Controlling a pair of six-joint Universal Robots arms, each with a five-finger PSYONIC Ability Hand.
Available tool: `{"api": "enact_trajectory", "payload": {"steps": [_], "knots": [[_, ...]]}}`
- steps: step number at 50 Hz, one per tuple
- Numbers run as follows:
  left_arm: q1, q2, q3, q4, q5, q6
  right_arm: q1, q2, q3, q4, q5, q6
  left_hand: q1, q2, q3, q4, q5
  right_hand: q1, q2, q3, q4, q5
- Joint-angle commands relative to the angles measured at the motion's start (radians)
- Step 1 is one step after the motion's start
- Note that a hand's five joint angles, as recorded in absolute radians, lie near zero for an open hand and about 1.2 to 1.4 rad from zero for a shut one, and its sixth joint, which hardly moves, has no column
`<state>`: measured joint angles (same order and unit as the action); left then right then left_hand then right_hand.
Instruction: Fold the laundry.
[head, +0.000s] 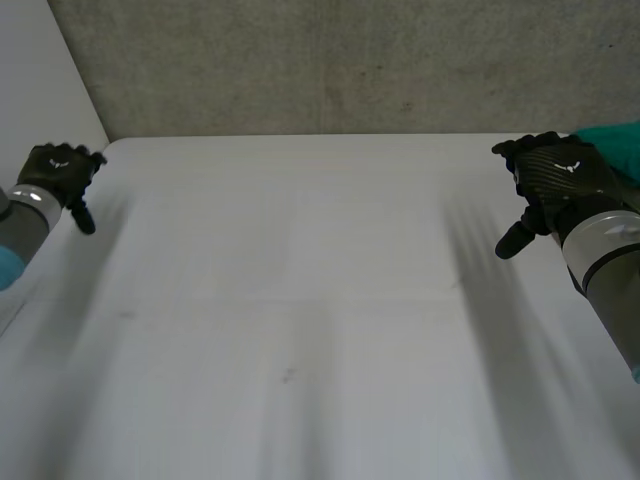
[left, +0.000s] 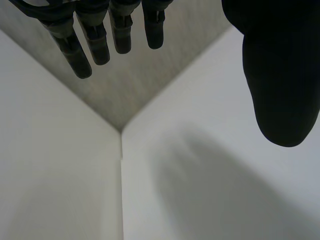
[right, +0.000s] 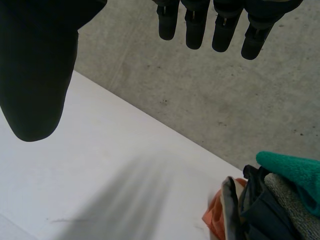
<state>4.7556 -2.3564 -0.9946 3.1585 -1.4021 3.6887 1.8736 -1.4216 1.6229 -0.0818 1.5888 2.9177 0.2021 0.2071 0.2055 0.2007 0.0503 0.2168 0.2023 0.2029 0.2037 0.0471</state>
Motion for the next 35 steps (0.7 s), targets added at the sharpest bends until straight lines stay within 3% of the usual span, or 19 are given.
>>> {"api": "enact_trajectory", "payload": {"steps": [1, 5, 6, 10, 12, 17, 22, 29, 35], "knots": [[0.049, 0.069, -0.076, -0.19, -0.04, 0.151, -0.001, 0.0, 0.005, -0.006, -0.018, 0.0, -0.028, -0.033, -0.031, -0.026, -0.05, -0.042, -0.028, -0.028, -0.029, -0.047], [0.115, 0.19, -0.244, -0.138, 0.084, 0.09, -0.002, 0.001, 0.009, -0.009, -0.021, 0.0, -0.028, -0.033, -0.031, -0.026, -0.05, -0.042, -0.028, -0.028, -0.029, -0.047], [0.144, 0.247, -0.324, -0.088, 0.165, 0.041, -0.002, 0.001, 0.009, -0.009, -0.021, 0.0, -0.028, -0.033, -0.031, -0.026, -0.05, -0.042, -0.028, -0.028, -0.029, -0.047], [0.207, 0.386, -0.516, 0.073, 0.325, -0.071, 0.001, 0.001, 0.012, -0.016, -0.024, 0.0, -0.028, -0.033, -0.031, -0.026, -0.05, -0.042, -0.028, -0.028, -0.029, -0.047], [0.224, 0.426, -0.582, 0.136, 0.342, -0.107, 0.002, 0.001, 0.012, -0.016, -0.024, 0.0, -0.028, -0.033, -0.031, -0.026, -0.05, -0.042, -0.028, -0.028, -0.029, -0.047], [0.228, 0.495, -0.777, 0.276, 0.318, -0.113, 0.007, 0.001, 0.014, -0.016, -0.024, 0.0, -0.028, -0.033, -0.031, -0.026, -0.05, -0.042, -0.028, -0.028, -0.029, -0.047], [0.225, 0.549, -0.842, 0.299, 0.288, -0.073, 0.007, -0.003, 0.018, -0.016, -0.027, -0.002, -0.028, -0.033, -0.031, -0.026, -0.05, -0.042, -0.028, -0.028, -0.029, -0.047], [0.228, 0.537, -0.794, 0.203, 0.157, -0.044, -0.004, -0.011, 0.02, -0.016, -0.041, -0.006, -0.028, -0.033, -0.031, -0.026, -0.05, -0.042, -0.028, -0.028, -0.029, -0.047], [0.201, 0.534, -0.811, 0.089, 0.115, 0.063, -0.027, -0.013, 0.018, -0.016, -0.056, -0.02, -0.028, -0.033, -0.031, -0.026, -0.05, -0.042, -0.028, -0.028, -0.029, -0.047]]}}
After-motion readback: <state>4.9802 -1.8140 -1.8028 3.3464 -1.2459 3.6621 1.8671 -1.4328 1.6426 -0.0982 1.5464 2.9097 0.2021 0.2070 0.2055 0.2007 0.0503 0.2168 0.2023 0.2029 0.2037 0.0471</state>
